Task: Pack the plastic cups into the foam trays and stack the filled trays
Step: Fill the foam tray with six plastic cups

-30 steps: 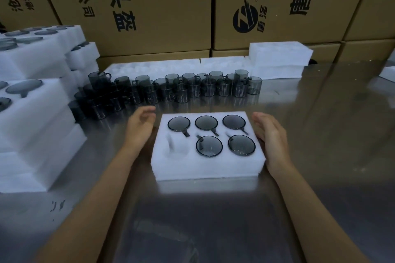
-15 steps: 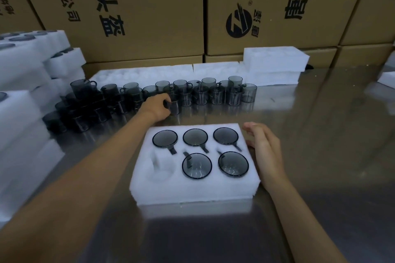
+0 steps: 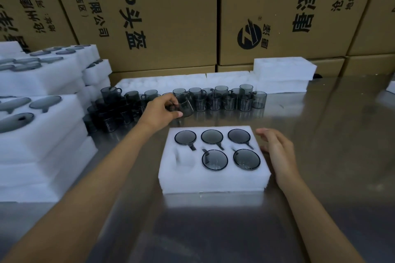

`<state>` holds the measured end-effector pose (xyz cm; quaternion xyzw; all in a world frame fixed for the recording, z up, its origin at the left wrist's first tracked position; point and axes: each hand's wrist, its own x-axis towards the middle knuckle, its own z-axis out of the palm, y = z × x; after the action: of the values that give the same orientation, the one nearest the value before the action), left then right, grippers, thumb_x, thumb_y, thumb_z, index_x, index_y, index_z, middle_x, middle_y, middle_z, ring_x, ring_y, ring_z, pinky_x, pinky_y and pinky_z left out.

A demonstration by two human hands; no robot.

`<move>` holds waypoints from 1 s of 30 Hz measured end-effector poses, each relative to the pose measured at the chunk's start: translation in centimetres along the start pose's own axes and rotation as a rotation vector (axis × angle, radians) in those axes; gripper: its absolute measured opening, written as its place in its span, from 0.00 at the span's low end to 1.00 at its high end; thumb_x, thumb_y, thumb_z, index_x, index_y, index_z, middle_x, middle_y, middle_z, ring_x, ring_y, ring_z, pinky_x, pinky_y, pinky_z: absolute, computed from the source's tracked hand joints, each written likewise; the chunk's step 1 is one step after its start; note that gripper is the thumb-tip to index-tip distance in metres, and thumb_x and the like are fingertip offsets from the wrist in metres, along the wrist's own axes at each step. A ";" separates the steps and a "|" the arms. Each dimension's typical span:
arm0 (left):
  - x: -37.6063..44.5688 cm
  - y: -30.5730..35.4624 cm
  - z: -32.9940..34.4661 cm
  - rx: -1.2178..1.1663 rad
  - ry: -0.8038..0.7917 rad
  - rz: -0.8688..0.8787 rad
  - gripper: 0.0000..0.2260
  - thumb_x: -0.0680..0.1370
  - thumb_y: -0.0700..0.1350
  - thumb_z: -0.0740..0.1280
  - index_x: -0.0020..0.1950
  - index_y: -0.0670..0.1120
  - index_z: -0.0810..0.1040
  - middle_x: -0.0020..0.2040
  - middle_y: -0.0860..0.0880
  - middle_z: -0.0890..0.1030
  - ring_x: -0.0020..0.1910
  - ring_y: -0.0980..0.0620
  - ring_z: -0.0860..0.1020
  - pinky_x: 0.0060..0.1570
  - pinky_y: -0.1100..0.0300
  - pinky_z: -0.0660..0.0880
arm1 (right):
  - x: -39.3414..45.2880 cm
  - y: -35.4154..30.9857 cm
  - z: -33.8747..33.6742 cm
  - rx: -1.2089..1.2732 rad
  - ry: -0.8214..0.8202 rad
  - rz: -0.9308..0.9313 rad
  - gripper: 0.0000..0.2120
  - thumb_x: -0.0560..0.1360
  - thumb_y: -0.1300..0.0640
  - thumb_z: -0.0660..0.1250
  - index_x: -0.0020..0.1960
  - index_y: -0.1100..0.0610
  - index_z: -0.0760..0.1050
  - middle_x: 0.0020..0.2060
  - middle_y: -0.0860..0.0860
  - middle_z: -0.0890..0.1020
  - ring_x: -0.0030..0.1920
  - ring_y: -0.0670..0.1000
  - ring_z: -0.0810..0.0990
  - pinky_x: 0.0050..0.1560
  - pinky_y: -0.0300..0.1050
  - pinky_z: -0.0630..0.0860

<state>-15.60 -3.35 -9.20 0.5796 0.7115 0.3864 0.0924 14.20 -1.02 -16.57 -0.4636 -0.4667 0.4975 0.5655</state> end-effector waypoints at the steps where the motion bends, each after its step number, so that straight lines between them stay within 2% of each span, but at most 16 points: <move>1: -1.0 0.6 -0.4 -0.054 0.022 0.028 0.10 0.72 0.42 0.78 0.48 0.47 0.78 0.48 0.49 0.81 0.46 0.51 0.77 0.43 0.69 0.70 | -0.3 -0.4 -0.2 -0.039 0.018 -0.045 0.08 0.79 0.58 0.65 0.47 0.53 0.83 0.47 0.44 0.84 0.49 0.43 0.82 0.38 0.31 0.76; 3: -3.5 1.6 -1.1 -0.159 0.048 0.087 0.10 0.72 0.41 0.77 0.47 0.47 0.78 0.46 0.51 0.80 0.41 0.51 0.78 0.41 0.74 0.71 | -0.9 -1.6 -0.2 -0.123 0.046 -0.176 0.07 0.79 0.60 0.66 0.47 0.51 0.82 0.44 0.41 0.83 0.44 0.41 0.80 0.41 0.26 0.72; 4: -4.8 2.0 -1.3 -0.204 0.038 0.114 0.10 0.72 0.40 0.77 0.46 0.47 0.78 0.46 0.51 0.81 0.41 0.51 0.79 0.43 0.73 0.72 | -1.3 -2.3 0.0 -0.143 0.043 -0.242 0.07 0.79 0.61 0.67 0.47 0.50 0.81 0.45 0.42 0.83 0.44 0.39 0.79 0.43 0.24 0.71; 6: -7.4 2.3 -1.6 -0.278 -0.015 0.150 0.10 0.72 0.38 0.77 0.46 0.49 0.77 0.47 0.51 0.81 0.45 0.52 0.82 0.49 0.66 0.77 | -2.5 -3.9 1.2 -0.147 -0.034 -0.353 0.07 0.78 0.63 0.68 0.51 0.52 0.80 0.47 0.45 0.83 0.46 0.36 0.79 0.47 0.25 0.71; 8: -9.4 2.1 -2.0 -0.308 -0.054 0.163 0.11 0.72 0.37 0.76 0.45 0.50 0.77 0.47 0.51 0.80 0.47 0.51 0.82 0.52 0.60 0.78 | -3.9 -5.2 3.0 -0.178 -0.194 -0.420 0.11 0.78 0.63 0.69 0.56 0.50 0.78 0.50 0.45 0.83 0.48 0.37 0.80 0.49 0.28 0.74; 12: -11.4 1.3 -2.9 -0.254 -0.068 0.225 0.13 0.70 0.37 0.77 0.45 0.52 0.77 0.47 0.55 0.78 0.49 0.51 0.80 0.57 0.51 0.78 | -6.3 -5.8 7.2 -0.327 -0.568 -0.390 0.22 0.78 0.56 0.70 0.69 0.42 0.71 0.61 0.39 0.78 0.57 0.40 0.78 0.54 0.35 0.76; 14: -11.8 0.9 -3.4 -0.233 -0.073 0.248 0.14 0.70 0.38 0.78 0.46 0.52 0.77 0.48 0.56 0.77 0.49 0.50 0.80 0.57 0.49 0.77 | -6.9 -5.6 8.8 -0.367 -0.668 -0.335 0.23 0.78 0.54 0.70 0.71 0.42 0.70 0.63 0.40 0.76 0.56 0.43 0.77 0.55 0.40 0.77; 15: -11.9 0.5 -3.6 -0.236 -0.084 0.247 0.14 0.69 0.38 0.78 0.47 0.52 0.76 0.48 0.55 0.77 0.50 0.50 0.80 0.57 0.49 0.77 | -7.0 -5.4 9.2 -0.389 -0.687 -0.327 0.23 0.78 0.54 0.70 0.71 0.42 0.70 0.62 0.40 0.76 0.53 0.44 0.77 0.52 0.41 0.77; 17: -12.1 -0.1 -3.9 -0.297 -0.143 0.225 0.17 0.69 0.37 0.78 0.49 0.52 0.76 0.50 0.55 0.79 0.53 0.51 0.80 0.59 0.52 0.77 | -7.1 -4.7 9.6 -0.406 -0.706 -0.324 0.22 0.78 0.55 0.71 0.69 0.42 0.72 0.59 0.44 0.76 0.45 0.45 0.75 0.47 0.35 0.72; 19: -12.2 -0.4 -4.0 -0.385 -0.226 0.190 0.22 0.68 0.37 0.79 0.55 0.55 0.76 0.55 0.57 0.79 0.58 0.55 0.79 0.63 0.58 0.74 | -7.4 -4.2 9.5 -0.434 -0.715 -0.348 0.21 0.77 0.55 0.71 0.68 0.43 0.74 0.54 0.47 0.75 0.42 0.45 0.74 0.45 0.32 0.70; 21: -12.2 -0.5 -3.9 -0.431 -0.288 0.158 0.28 0.68 0.36 0.79 0.62 0.57 0.74 0.60 0.60 0.78 0.61 0.57 0.77 0.65 0.61 0.72 | -7.7 -3.8 9.3 -0.462 -0.674 -0.385 0.17 0.76 0.55 0.72 0.63 0.43 0.77 0.50 0.45 0.75 0.40 0.44 0.74 0.44 0.32 0.70; 24: -12.1 -0.7 -3.5 -0.432 -0.351 0.119 0.30 0.69 0.37 0.79 0.67 0.57 0.74 0.63 0.63 0.78 0.64 0.60 0.75 0.65 0.64 0.70 | -8.0 -3.4 8.9 -0.518 -0.559 -0.454 0.13 0.75 0.53 0.72 0.53 0.35 0.77 0.43 0.42 0.77 0.40 0.45 0.75 0.43 0.33 0.70; 28: -12.2 -1.2 -3.4 -0.338 -0.391 0.120 0.26 0.72 0.42 0.77 0.67 0.60 0.76 0.66 0.65 0.77 0.67 0.66 0.71 0.63 0.74 0.66 | -8.3 -2.7 8.9 -0.553 -0.482 -0.482 0.03 0.76 0.54 0.70 0.48 0.48 0.80 0.38 0.45 0.77 0.42 0.45 0.76 0.41 0.33 0.70; 30: -12.3 -1.4 -3.5 -0.292 -0.418 0.113 0.26 0.73 0.45 0.76 0.67 0.63 0.74 0.68 0.66 0.74 0.68 0.70 0.68 0.62 0.79 0.63 | -8.3 -2.4 9.0 -0.578 -0.460 -0.514 0.02 0.76 0.56 0.69 0.47 0.51 0.80 0.39 0.45 0.77 0.43 0.46 0.76 0.43 0.36 0.72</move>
<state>-14.85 -15.98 -11.57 0.6660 0.5803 0.3615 0.2985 5.01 -8.95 -13.54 -0.3488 -0.8001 0.2804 0.3994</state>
